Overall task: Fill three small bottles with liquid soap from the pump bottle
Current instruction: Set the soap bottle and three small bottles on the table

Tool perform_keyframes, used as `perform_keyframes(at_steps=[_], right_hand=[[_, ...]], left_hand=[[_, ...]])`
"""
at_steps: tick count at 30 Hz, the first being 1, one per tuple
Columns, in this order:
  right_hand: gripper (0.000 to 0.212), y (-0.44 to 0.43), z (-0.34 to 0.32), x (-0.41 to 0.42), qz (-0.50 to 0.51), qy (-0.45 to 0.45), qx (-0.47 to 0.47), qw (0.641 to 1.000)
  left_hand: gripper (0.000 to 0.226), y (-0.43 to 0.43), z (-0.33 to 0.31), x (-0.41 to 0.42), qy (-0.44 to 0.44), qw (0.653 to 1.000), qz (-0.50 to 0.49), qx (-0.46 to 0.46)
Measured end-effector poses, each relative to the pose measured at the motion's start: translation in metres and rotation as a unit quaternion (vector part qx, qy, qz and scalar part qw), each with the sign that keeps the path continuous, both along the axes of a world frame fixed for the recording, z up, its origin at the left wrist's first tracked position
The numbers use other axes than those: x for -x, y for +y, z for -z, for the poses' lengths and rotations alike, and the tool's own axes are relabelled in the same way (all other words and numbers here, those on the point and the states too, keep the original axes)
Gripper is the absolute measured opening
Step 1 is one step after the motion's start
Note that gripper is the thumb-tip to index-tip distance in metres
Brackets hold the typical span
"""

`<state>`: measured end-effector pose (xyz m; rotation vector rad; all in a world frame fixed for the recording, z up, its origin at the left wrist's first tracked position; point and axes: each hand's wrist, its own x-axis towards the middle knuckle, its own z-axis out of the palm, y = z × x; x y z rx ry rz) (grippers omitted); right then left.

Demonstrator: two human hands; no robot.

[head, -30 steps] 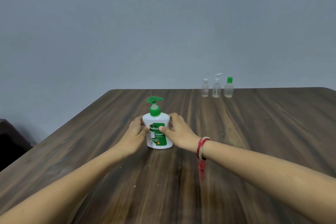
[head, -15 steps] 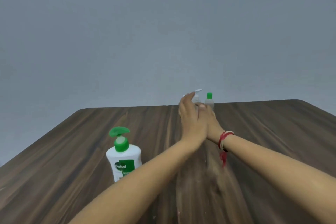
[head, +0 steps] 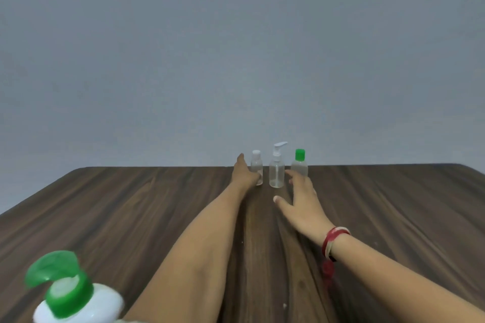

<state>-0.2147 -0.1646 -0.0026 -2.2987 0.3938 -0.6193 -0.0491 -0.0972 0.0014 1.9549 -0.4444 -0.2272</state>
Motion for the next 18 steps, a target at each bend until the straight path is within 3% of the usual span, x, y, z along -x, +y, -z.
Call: perform_keyframes(at_steps=[4, 8, 11, 18], right_hand=[[0.063, -0.006, 0.010, -0.008, 0.002, -0.017, -0.007, 1.000], [0.048, -0.012, 0.013, -0.010, 0.017, -0.054, -0.006, 0.998], [0.031, -0.024, 0.012, -0.009, 0.082, -0.095, -0.021, 0.992], [0.038, -0.057, 0.016, 0.000, 0.173, -0.088, -0.083, 0.977]], left_hand=[[0.085, -0.007, 0.009, -0.007, -0.001, 0.999, 0.034, 0.020], [0.048, -0.012, 0.020, -0.013, -0.027, 0.999, 0.035, 0.007], [0.038, -0.009, 0.021, -0.012, -0.026, 0.999, 0.030, 0.018], [0.027, 0.007, 0.014, -0.003, 0.007, 0.999, 0.031, 0.018]])
